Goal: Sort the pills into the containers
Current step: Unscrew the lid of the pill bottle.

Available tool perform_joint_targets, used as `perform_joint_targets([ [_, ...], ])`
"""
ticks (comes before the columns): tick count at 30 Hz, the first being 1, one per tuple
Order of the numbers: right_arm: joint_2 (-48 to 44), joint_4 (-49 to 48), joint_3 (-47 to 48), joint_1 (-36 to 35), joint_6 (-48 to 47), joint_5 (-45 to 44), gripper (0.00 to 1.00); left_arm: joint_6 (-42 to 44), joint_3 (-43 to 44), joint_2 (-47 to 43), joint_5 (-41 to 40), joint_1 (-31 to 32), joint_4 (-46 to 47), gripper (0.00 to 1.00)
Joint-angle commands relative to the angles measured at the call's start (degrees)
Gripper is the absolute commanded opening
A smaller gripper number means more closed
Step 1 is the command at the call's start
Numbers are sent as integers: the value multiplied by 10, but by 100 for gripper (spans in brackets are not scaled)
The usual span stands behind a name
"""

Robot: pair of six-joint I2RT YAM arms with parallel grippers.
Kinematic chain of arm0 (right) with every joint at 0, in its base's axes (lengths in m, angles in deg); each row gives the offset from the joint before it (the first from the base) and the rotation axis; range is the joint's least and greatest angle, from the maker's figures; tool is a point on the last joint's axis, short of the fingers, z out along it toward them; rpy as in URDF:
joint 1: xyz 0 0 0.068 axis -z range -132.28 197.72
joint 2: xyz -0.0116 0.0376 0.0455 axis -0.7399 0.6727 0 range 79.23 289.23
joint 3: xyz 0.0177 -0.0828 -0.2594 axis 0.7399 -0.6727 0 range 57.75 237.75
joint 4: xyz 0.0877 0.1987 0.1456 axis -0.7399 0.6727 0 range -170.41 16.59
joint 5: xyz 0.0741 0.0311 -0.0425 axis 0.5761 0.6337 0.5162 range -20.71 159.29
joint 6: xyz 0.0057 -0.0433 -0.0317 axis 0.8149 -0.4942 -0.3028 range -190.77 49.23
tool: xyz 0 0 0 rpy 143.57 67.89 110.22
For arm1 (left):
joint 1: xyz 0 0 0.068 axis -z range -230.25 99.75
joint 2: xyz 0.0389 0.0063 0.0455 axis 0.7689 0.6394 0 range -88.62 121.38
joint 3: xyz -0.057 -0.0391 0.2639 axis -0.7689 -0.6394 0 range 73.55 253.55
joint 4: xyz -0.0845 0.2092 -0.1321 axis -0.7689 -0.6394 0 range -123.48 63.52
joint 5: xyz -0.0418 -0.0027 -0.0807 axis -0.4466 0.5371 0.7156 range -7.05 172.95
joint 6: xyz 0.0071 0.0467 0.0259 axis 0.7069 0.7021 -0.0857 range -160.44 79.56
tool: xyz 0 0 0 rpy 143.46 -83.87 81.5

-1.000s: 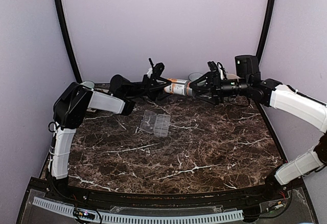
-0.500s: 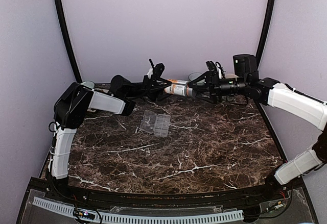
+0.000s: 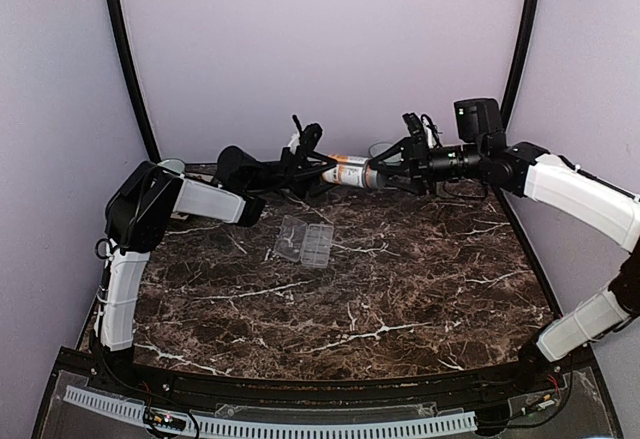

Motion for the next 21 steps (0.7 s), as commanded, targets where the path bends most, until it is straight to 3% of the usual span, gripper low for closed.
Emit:
perform_joint_targets([
  [1,4,50,41,-9,-69,-41,40,13,19,-4,0,2,10,35],
  [8,8,163,98,-49,-231,-176,38,6,19,-2,0,3,14,34],
  [21,-45,164,59,-131,-423,-425,38,-4,18,0,-3,3,24,34],
])
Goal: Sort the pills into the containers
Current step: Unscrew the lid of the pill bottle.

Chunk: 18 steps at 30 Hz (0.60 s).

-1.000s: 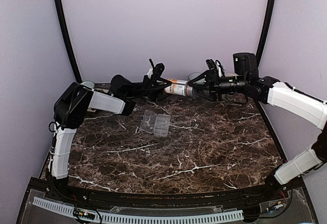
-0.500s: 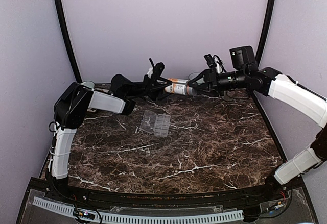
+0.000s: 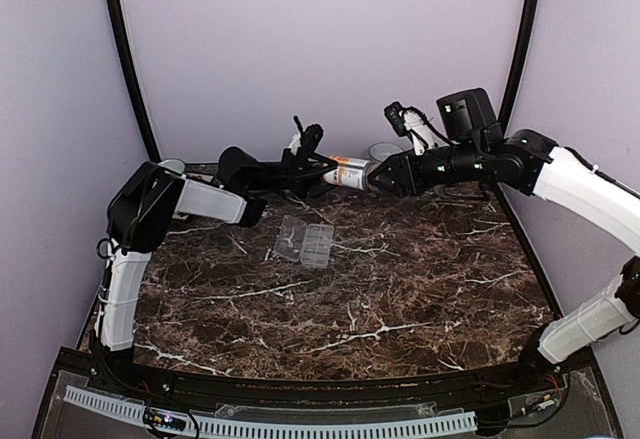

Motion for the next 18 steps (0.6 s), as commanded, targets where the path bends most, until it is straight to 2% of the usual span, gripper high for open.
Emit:
perform_joint_targets([
  [1,-35,-16,-34,-19,-82,-130,38,-6,11,-5,-5,2,21,33],
  [7,-57,-39,-64,-34,-113,-193,38,-9,12,-5,-6,2,23,33],
  [18,-61,-49,-78,-34,-87,-171,38,-10,8,-2,-9,2,27,33],
])
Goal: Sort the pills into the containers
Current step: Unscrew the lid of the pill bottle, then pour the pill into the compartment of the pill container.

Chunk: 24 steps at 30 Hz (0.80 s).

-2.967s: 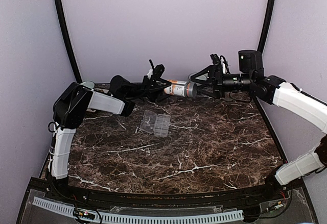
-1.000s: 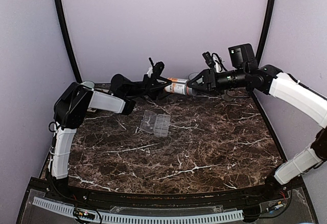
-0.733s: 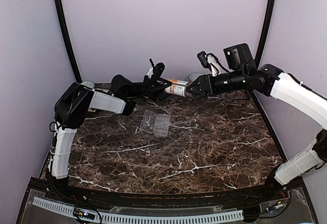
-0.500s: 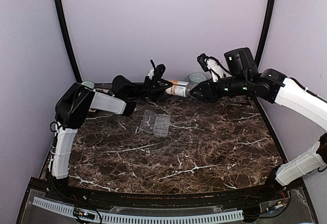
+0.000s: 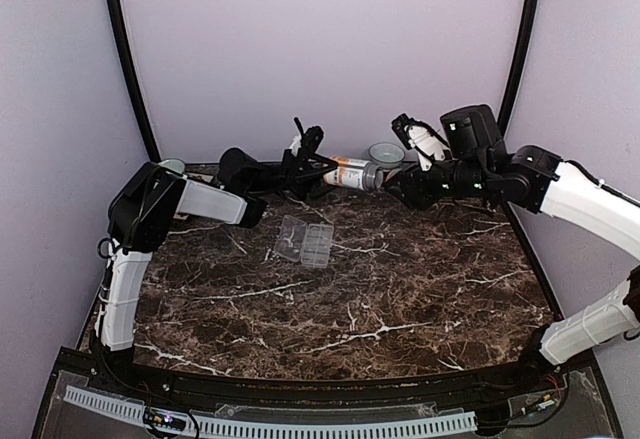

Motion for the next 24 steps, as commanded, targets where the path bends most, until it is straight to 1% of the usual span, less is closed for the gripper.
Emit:
perform_joint_targets([
  [1,-14,-28,-8,-4,11,-4,38,-2,7,-7,-5,1,31,33],
  [5,-14,-31,-13,-3,21,0,38,-8,-6,-8,-8,-3,47,32],
  [10,-14,-35,-21,-4,34,6,38,-19,-55,-11,-13,-18,83,28],
  [15,-9,-39,-25,-4,41,7,38,-7,-111,-19,-15,-33,97,25],
  [24,2,-44,-32,-3,49,8,39,36,-193,-38,-19,-63,92,19],
])
